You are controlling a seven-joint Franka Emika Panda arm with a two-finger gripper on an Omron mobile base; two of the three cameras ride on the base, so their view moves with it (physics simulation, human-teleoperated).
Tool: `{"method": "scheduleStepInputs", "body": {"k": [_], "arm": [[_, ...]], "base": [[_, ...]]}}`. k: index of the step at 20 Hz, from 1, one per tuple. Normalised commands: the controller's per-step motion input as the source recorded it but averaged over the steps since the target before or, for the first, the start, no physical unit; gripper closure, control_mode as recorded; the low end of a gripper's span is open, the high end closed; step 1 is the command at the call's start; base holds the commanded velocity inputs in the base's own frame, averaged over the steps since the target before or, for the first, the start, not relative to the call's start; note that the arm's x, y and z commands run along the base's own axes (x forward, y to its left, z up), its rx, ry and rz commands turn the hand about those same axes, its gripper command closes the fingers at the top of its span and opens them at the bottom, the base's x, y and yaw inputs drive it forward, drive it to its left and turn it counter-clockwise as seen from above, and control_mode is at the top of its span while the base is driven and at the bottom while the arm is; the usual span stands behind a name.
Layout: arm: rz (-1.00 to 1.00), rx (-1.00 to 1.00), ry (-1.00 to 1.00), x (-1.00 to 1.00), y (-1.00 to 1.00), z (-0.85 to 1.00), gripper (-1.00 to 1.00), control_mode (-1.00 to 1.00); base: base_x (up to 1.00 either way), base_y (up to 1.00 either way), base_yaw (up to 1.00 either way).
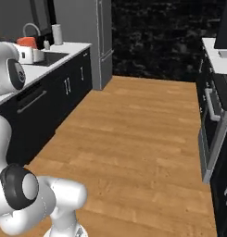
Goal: Gather all objects into one cabinet and sort the glasses and bowls to opposite sides.
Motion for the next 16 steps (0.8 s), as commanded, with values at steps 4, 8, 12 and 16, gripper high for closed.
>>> {"method": "scheduleStepInputs", "body": {"k": [4,8,12,16], "arm": [[0.0,0.0,0.0,0.0,0.0,0.0,1.0,1.0],[0.0,0.0,0.0,0.0,0.0,0.0,1.0,1.0],[0.0,0.0,0.0,0.0,0.0,0.0,1.0,1.0],[0.0,0.0,0.0,0.0,0.0,0.0,1.0,1.0]], "base": [[-0.06,-0.2,-0.68],[0.0,0.0,-0.67],[-0.02,-0.04,-0.63],[-0.08,-0.19,-0.61]]}}
